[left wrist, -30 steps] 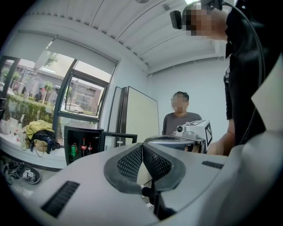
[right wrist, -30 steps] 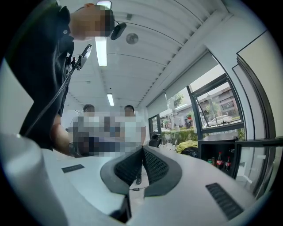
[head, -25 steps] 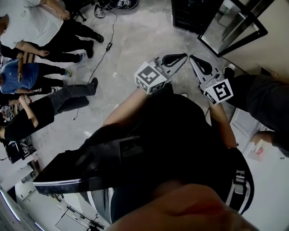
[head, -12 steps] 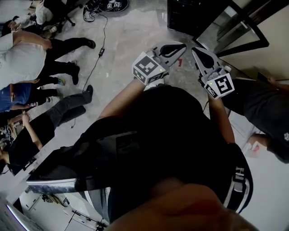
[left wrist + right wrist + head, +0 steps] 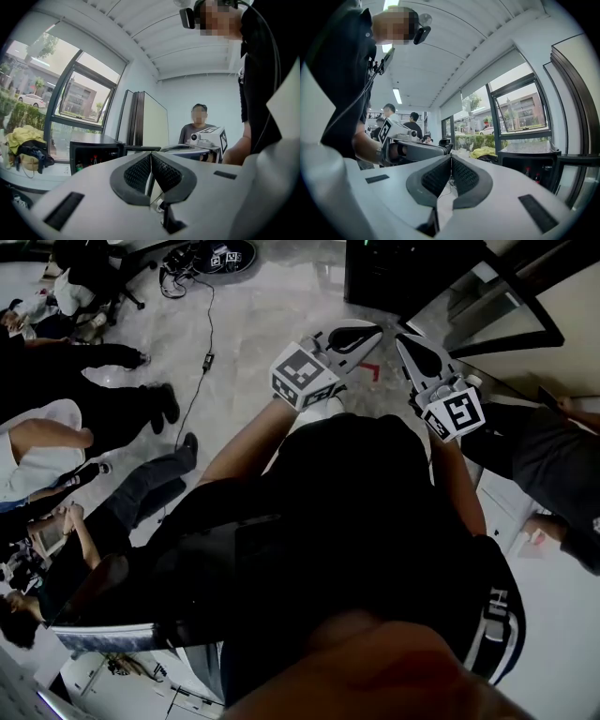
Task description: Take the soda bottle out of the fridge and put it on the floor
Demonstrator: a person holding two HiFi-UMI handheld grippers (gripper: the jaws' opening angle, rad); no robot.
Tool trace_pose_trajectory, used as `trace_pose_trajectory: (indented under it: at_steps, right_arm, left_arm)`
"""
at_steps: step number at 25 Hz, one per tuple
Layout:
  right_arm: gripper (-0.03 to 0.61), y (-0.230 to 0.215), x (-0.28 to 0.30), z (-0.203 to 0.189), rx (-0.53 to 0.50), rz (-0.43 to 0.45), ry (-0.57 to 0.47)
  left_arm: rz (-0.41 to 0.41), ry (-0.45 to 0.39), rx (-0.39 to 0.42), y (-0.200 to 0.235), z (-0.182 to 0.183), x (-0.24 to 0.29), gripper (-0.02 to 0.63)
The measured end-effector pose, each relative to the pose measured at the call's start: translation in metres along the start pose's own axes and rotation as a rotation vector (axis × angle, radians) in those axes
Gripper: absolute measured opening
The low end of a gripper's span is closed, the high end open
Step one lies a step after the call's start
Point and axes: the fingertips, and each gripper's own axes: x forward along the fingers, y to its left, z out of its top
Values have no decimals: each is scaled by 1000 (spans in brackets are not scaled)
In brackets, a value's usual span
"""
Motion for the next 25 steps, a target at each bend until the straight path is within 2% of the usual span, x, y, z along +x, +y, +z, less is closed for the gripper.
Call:
trace_pose_trajectory:
  at_steps: [6, 12, 25]
  right_arm:
    - [12, -27, 8, -15, 2, 6, 36]
    - [12, -64, 17, -16, 2, 44, 28]
    - [14, -195, 45, -35, 66, 89, 40]
  left_arm:
    - [2, -2, -7, 23, -5, 22, 5]
    - [42, 8, -12, 44, -5, 49, 6]
    - [177, 60, -15, 114, 1, 136, 5]
